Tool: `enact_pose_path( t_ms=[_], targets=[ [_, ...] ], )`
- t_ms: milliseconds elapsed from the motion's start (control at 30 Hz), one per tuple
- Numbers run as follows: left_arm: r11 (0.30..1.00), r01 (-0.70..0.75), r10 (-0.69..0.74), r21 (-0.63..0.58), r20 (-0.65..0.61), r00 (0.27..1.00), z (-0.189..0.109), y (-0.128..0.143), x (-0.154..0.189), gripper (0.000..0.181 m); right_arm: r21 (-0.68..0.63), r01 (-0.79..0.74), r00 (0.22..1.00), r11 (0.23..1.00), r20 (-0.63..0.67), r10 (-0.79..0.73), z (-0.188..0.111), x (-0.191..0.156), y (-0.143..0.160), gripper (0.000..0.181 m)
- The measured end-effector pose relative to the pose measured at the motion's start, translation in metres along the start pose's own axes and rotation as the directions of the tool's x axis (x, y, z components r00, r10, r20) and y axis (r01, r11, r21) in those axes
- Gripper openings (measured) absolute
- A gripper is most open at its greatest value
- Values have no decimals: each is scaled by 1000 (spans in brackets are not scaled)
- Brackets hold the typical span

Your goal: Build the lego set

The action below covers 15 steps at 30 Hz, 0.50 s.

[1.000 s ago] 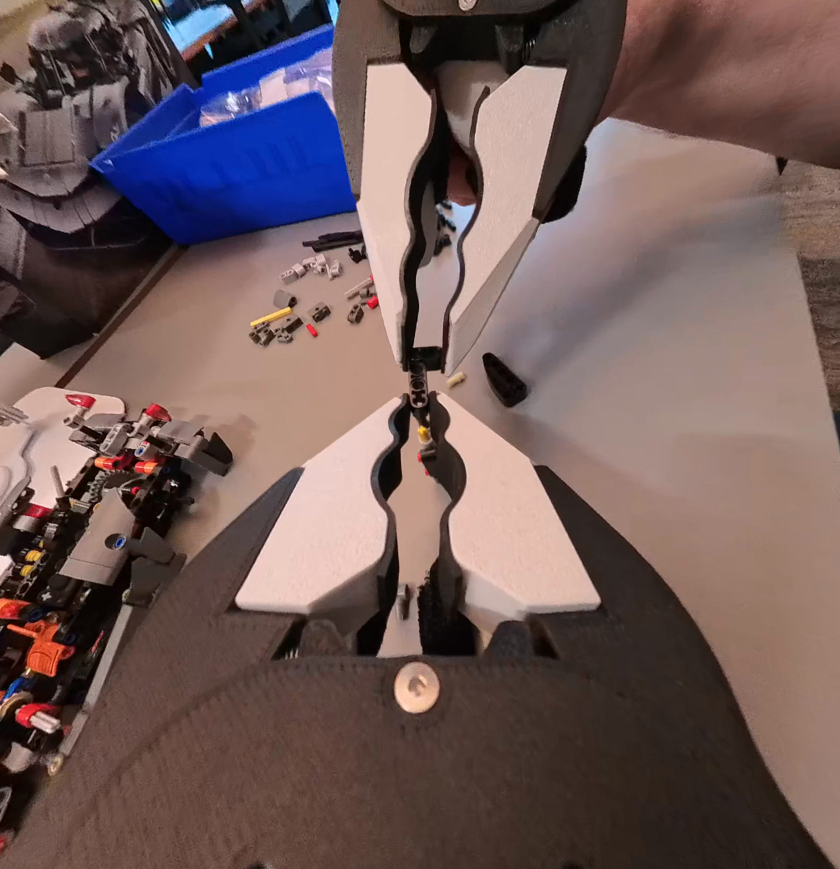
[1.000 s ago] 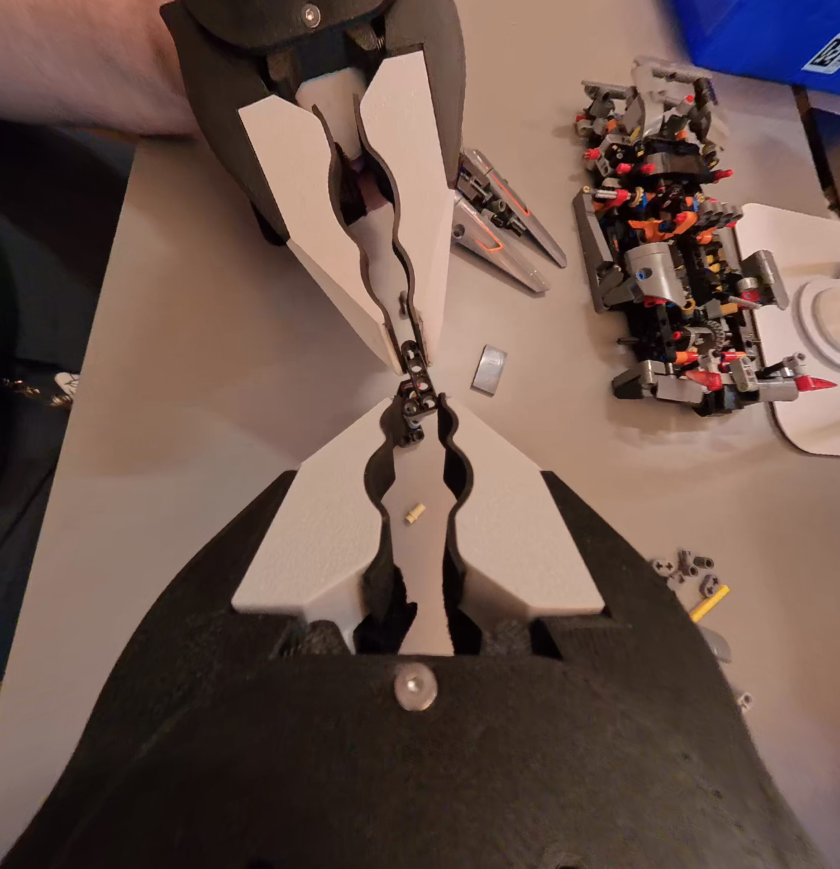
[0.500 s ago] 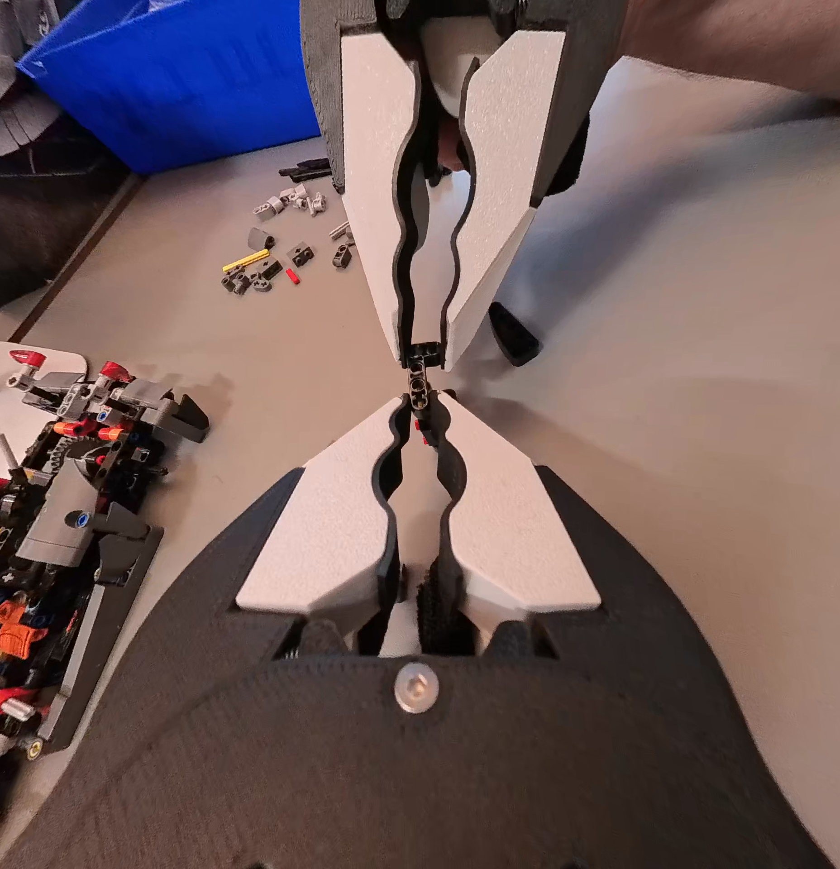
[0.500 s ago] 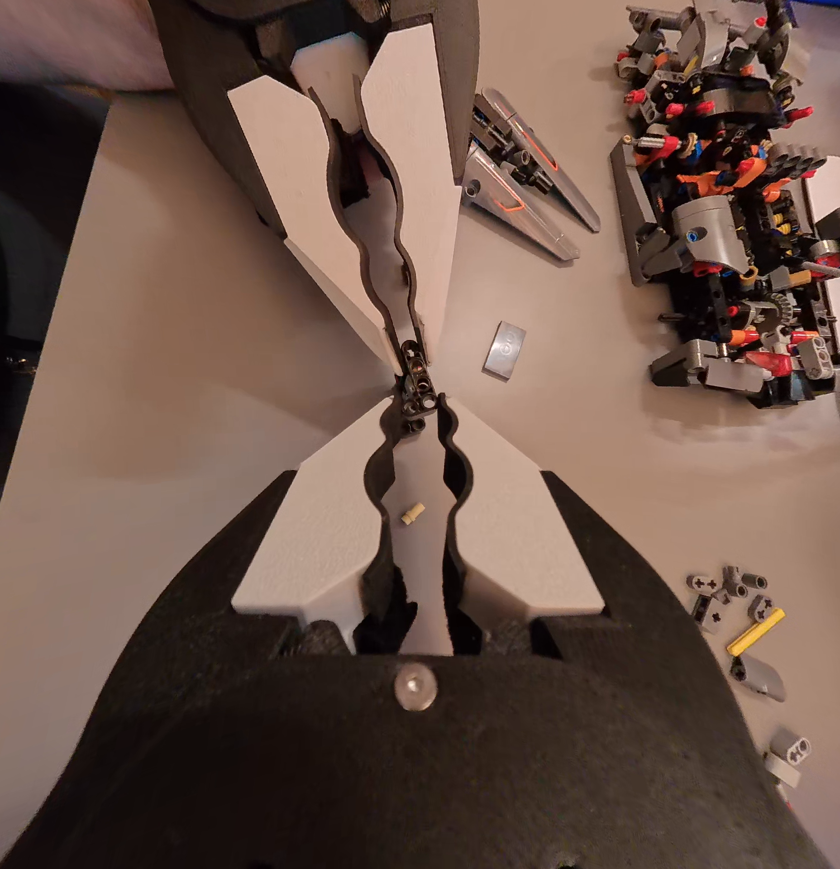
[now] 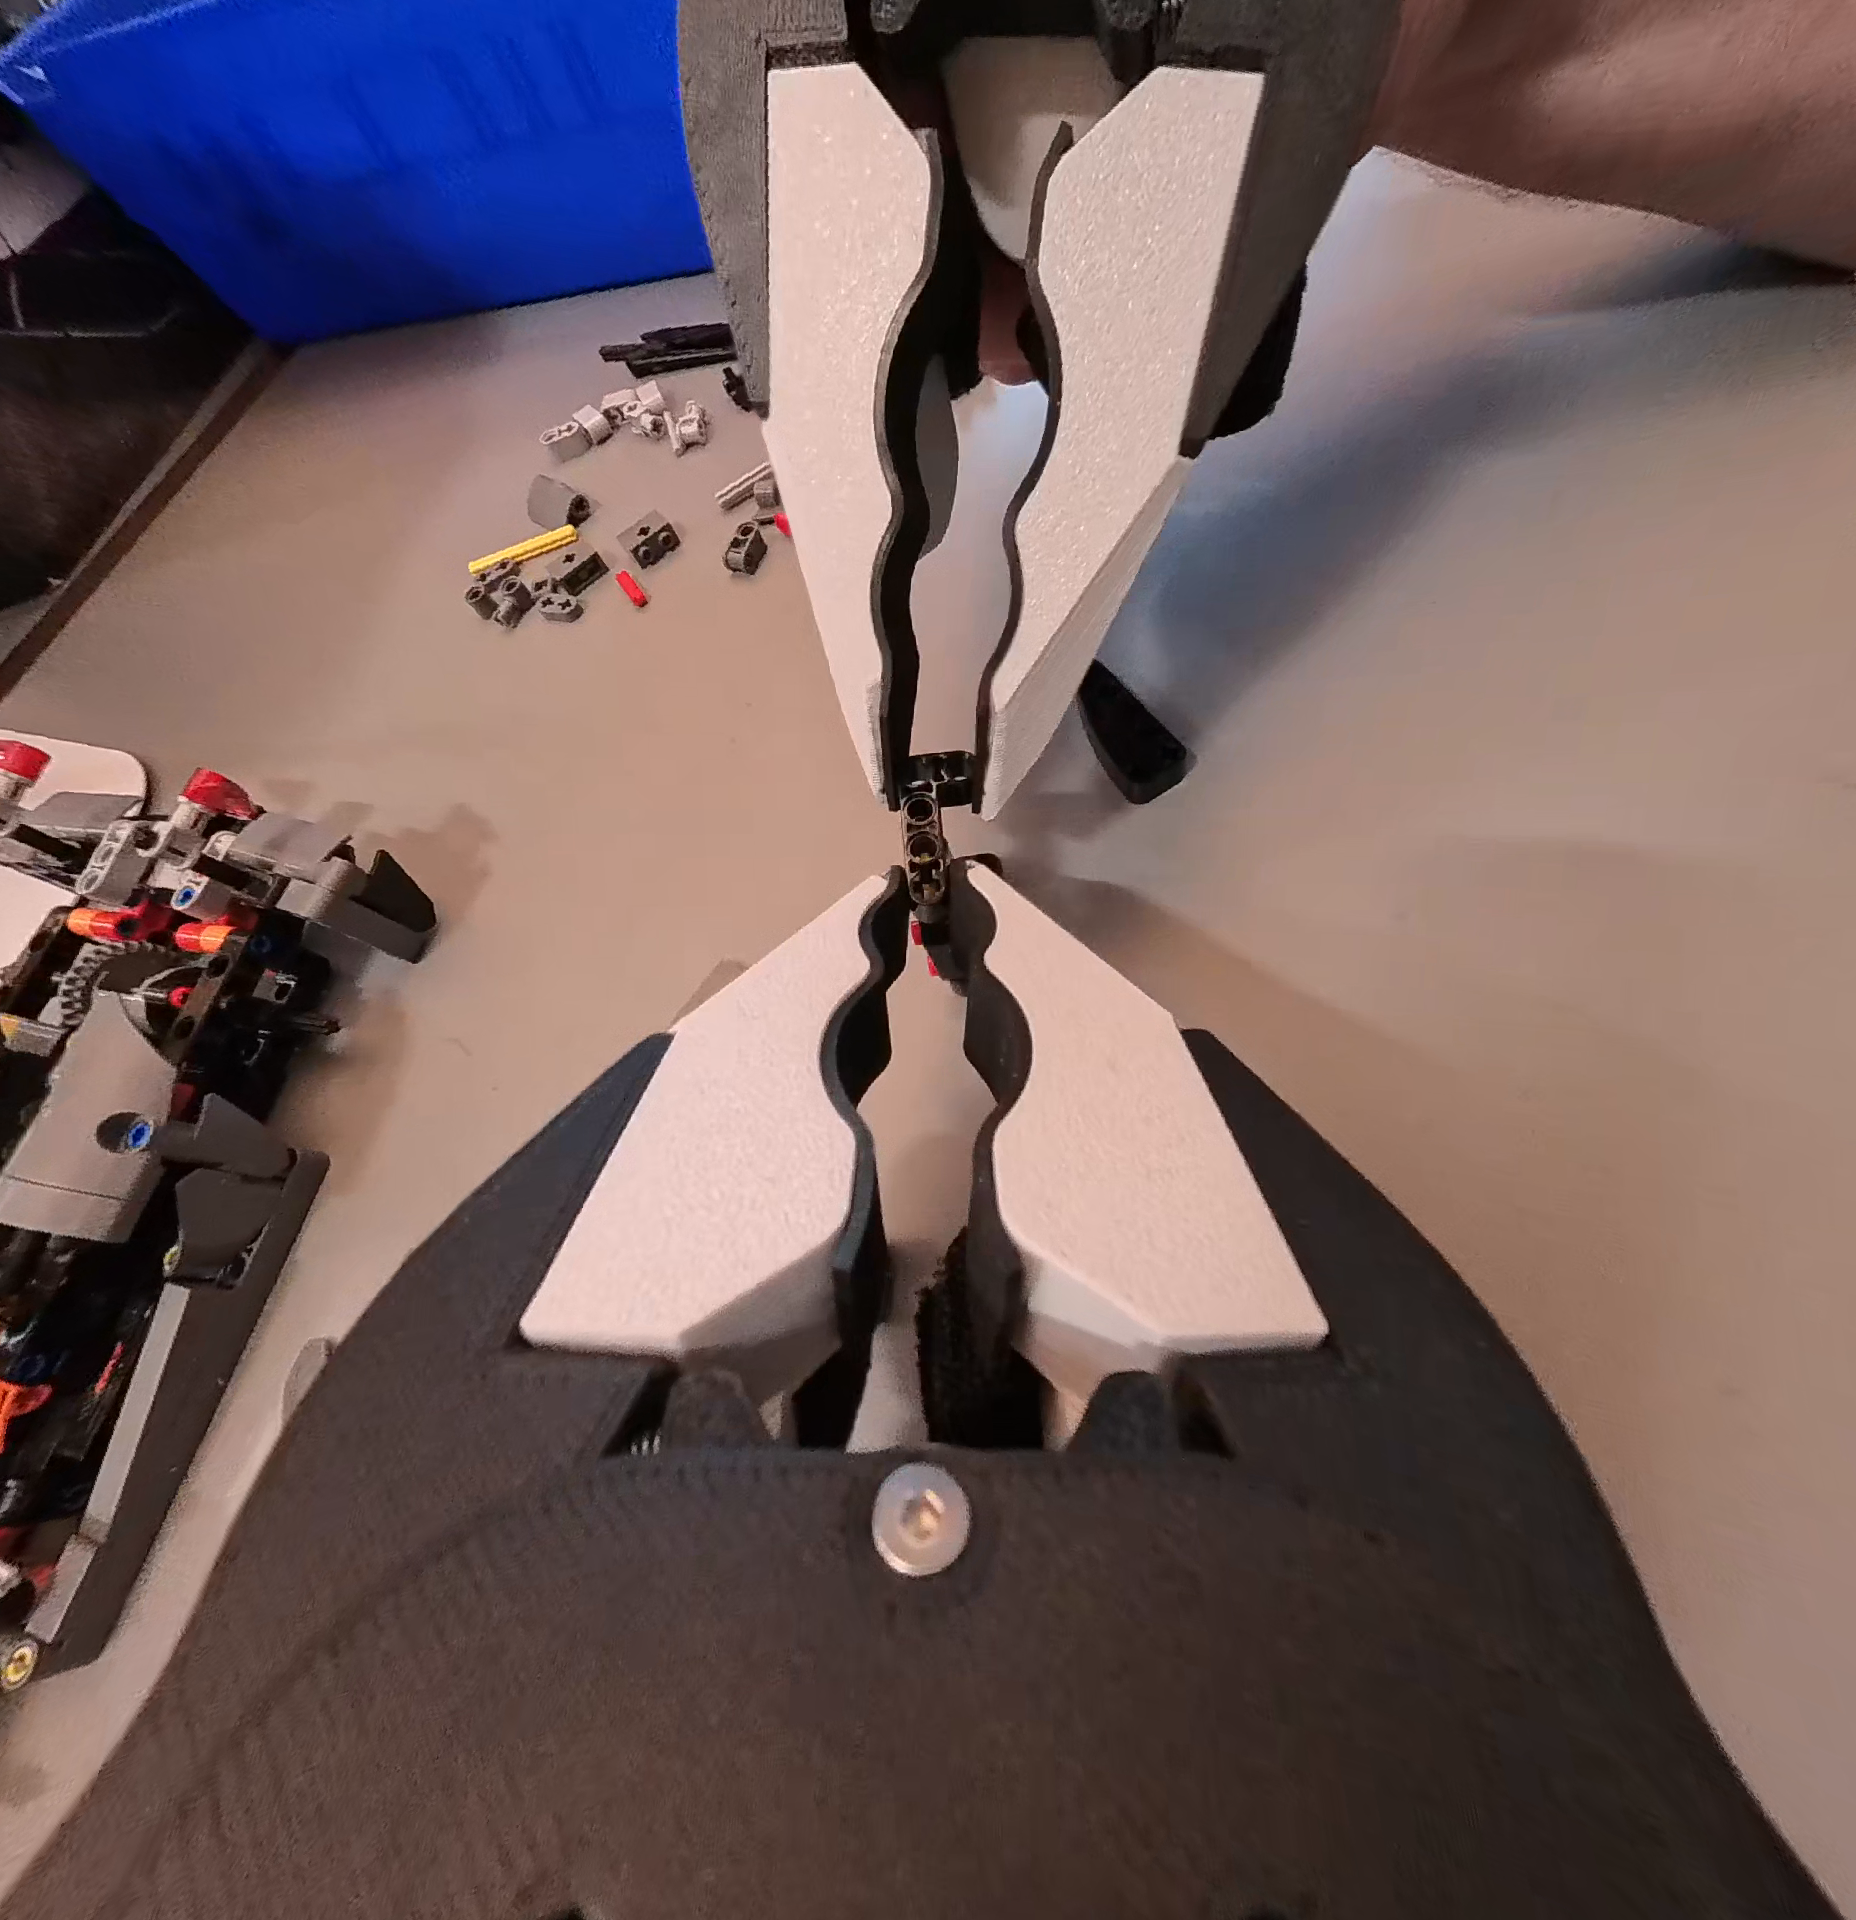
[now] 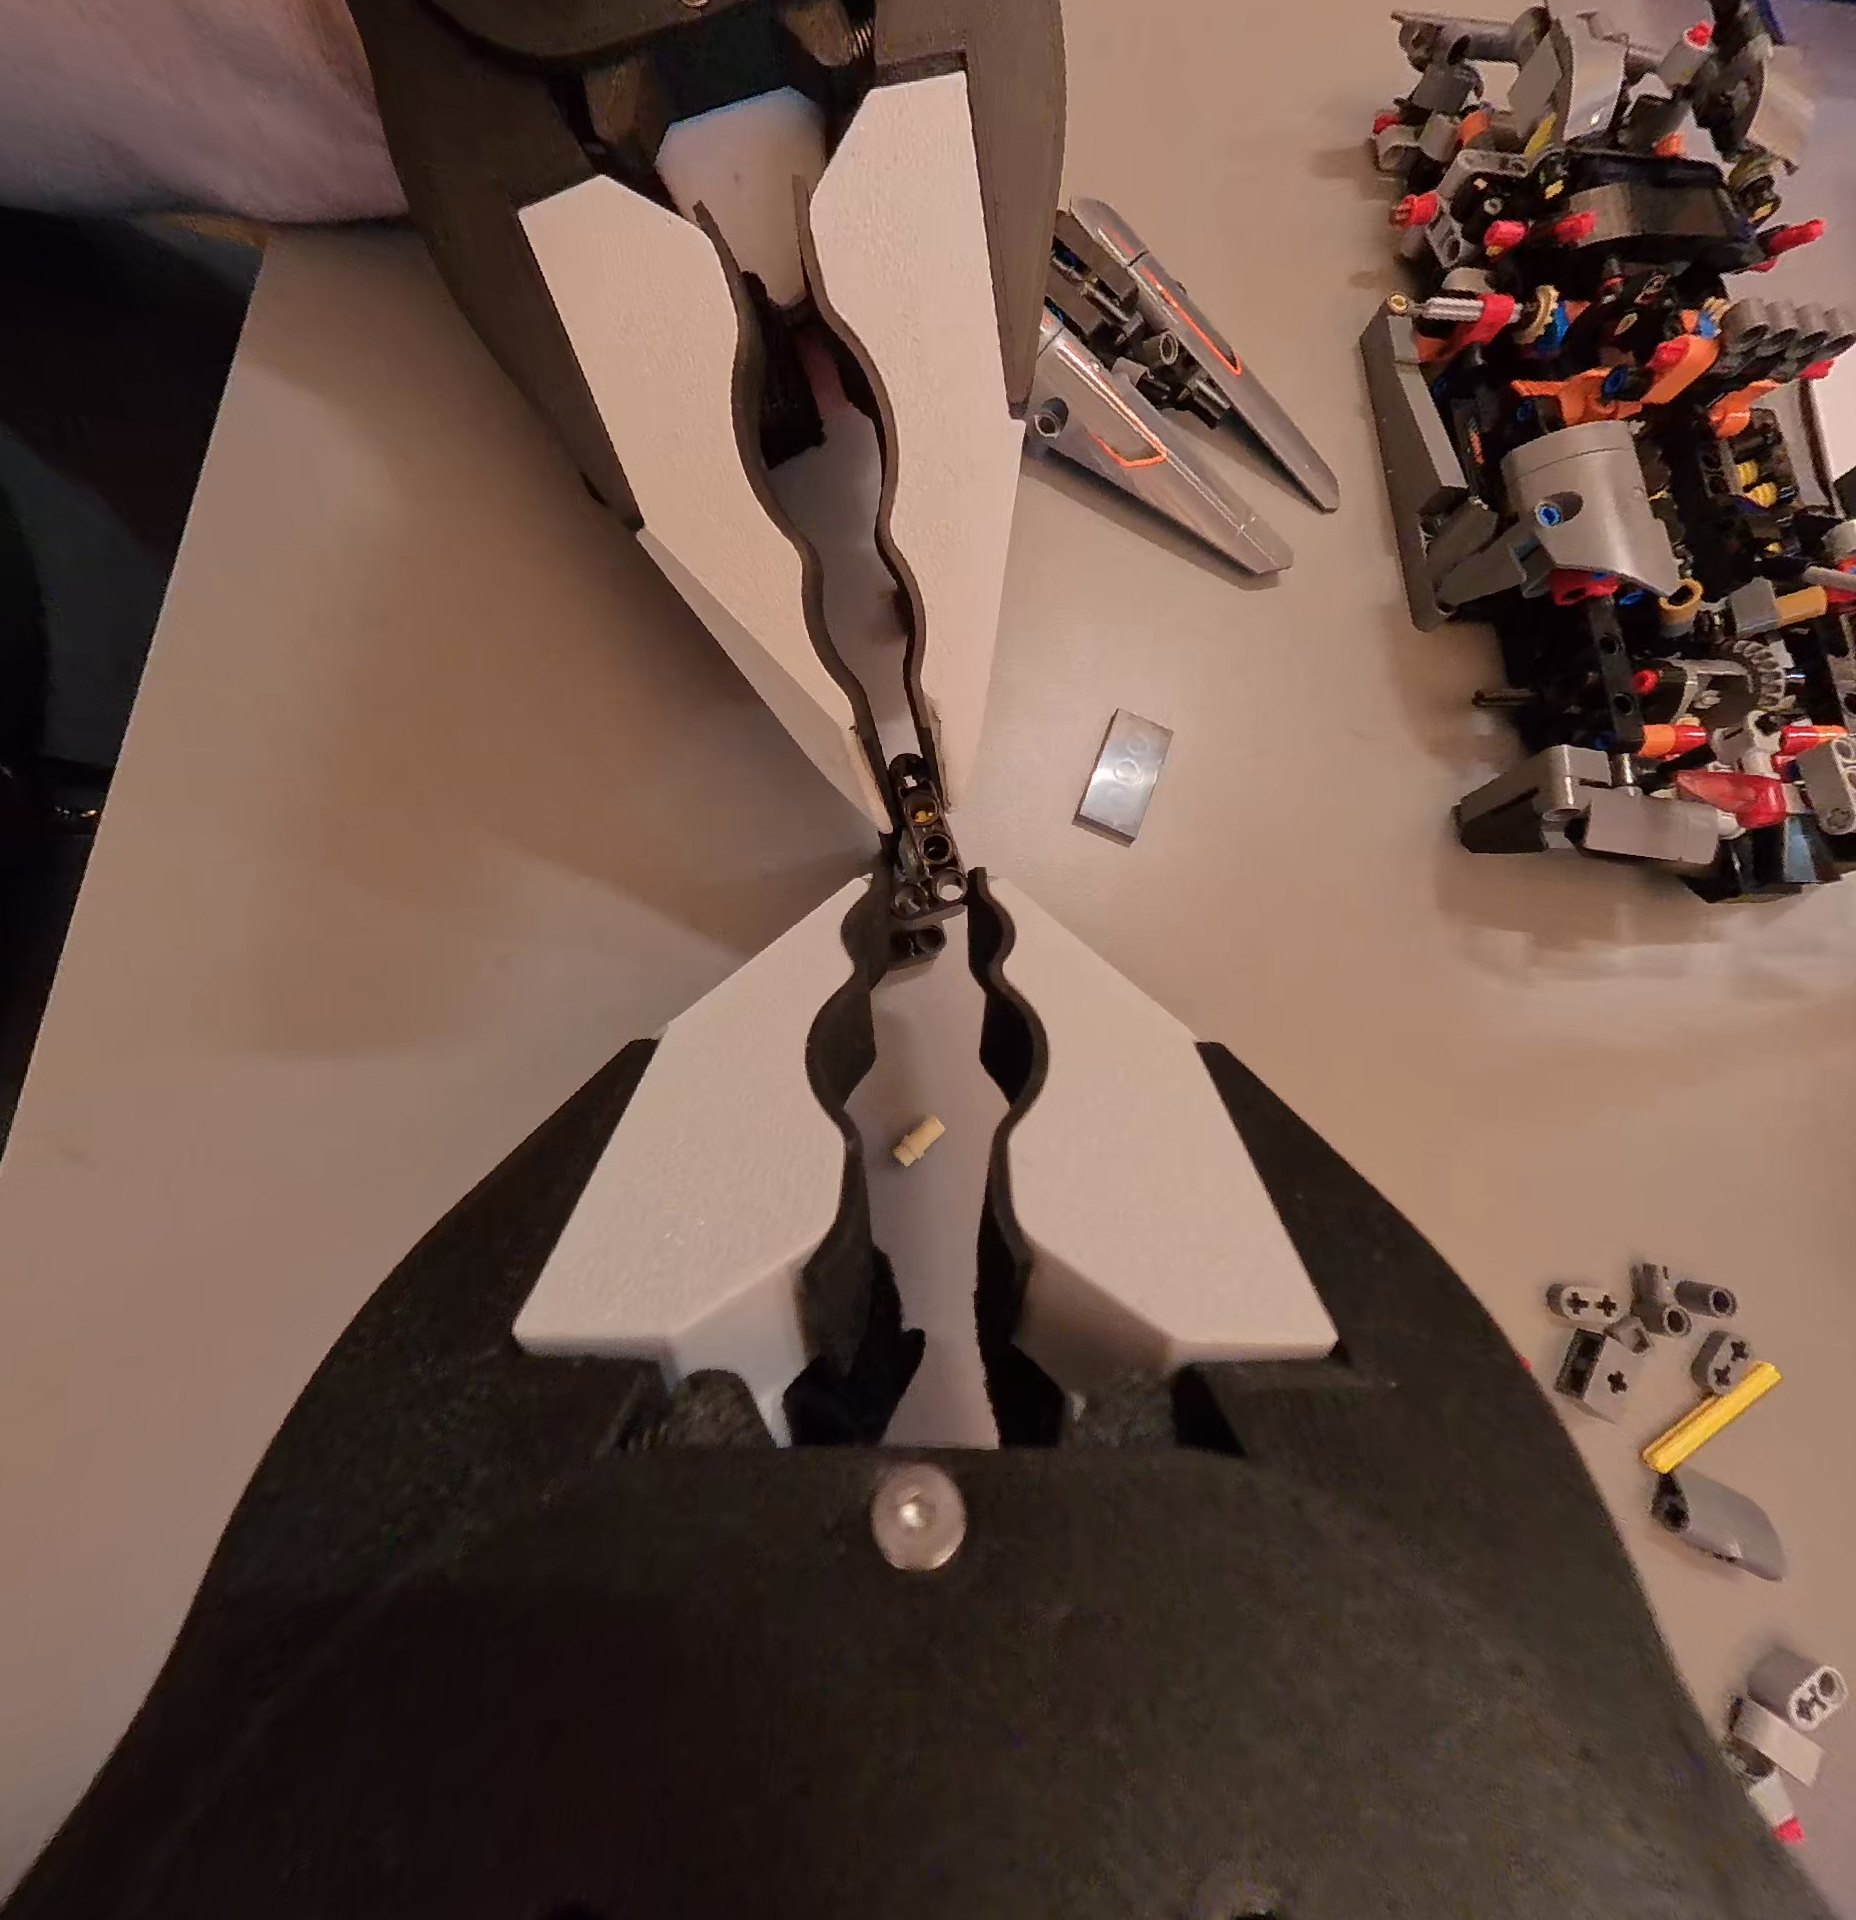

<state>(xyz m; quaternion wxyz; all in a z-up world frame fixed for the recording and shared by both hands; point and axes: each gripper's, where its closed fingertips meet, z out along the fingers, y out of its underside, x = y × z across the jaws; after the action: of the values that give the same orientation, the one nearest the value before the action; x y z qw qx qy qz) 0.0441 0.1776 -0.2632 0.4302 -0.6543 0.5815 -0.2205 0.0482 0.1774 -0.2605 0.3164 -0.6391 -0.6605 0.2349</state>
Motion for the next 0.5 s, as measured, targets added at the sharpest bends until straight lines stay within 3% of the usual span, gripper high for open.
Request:
enact_pose_path(
  t_ms=[500],
  targets=[
    [998, 49, -51, -42, -47, 998, 3, 5, 3, 6, -62, -42, 997, 997, 56, 45, 5, -2, 5, 12]
  ],
)
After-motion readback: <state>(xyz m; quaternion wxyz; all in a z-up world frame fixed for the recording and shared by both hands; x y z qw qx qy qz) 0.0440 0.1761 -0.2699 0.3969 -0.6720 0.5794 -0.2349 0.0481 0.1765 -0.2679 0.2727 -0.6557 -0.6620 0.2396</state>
